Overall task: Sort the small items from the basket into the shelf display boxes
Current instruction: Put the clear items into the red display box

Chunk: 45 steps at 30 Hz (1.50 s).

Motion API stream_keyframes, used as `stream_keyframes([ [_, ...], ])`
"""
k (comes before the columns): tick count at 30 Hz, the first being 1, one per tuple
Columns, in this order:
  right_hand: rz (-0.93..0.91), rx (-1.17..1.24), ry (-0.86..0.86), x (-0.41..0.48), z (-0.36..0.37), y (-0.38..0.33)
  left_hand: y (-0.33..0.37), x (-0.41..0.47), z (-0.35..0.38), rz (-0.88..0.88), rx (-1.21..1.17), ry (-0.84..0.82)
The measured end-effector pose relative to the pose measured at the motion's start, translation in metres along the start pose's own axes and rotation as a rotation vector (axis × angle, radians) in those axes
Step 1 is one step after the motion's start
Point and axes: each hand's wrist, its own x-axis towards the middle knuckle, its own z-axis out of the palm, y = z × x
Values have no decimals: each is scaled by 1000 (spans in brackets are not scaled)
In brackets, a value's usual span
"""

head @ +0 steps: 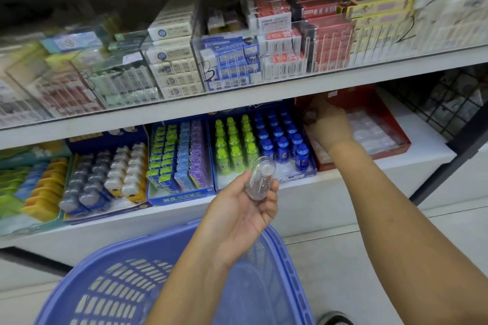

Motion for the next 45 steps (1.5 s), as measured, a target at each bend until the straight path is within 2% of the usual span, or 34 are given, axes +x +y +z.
stream_keyframes([
  [2, 64, 57, -77, -1, -13, -2, -3, 1, 5, 43, -5, 6],
  [4, 133, 119, -22, -9, -32, -4, -5, 4, 13, 106, 22, 9],
  [6, 209, 458, -12, -26, -55, -9, -6, 11, 25, 165, 75, 13],
  [8, 135, 812, -242, -50, -81, -17, -7, 22, 41, 219, 125, 29],
  [10, -18, 843, -513, -66, -100, -24, -10, 34, 59, 259, 175, 14],
  [11, -68, 824, -548, -69, -106, -26, -11, 41, 68, 279, 197, -2],
  [15, -85, 795, -406, -55, -112, -18, -14, 69, 90, 373, 235, 7],
  [17, -41, 841, -324, -40, -106, -3, -21, 84, 91, 475, 523, 102],
  [19, 100, 749, -145, -20, -92, 18, -32, 94, 84, 658, 1132, 210],
  [21, 207, 435, -11, -5, -74, 35, -49, 99, 77, 787, 1633, 118],
  [22, 221, 330, 33, -1, -65, 40, -57, 103, 73, 778, 1807, 37],
  [24, 196, 308, 94, 4, -49, 49, -68, 111, 66, 734, 2087, -38],
  [26, 182, 333, 145, 7, -40, 54, -74, 114, 60, 734, 2257, -28],
  [33, 27, 263, 164, 9, -23, 46, -77, 108, 56, 748, 2327, -56],
  [41, 98, 31, 107, 11, -20, 32, -72, 112, 52, 707, 2358, -104],
  [45, 45, -52, -14, 2, -40, 30, -60, 97, 55, 722, 2089, -169],
])
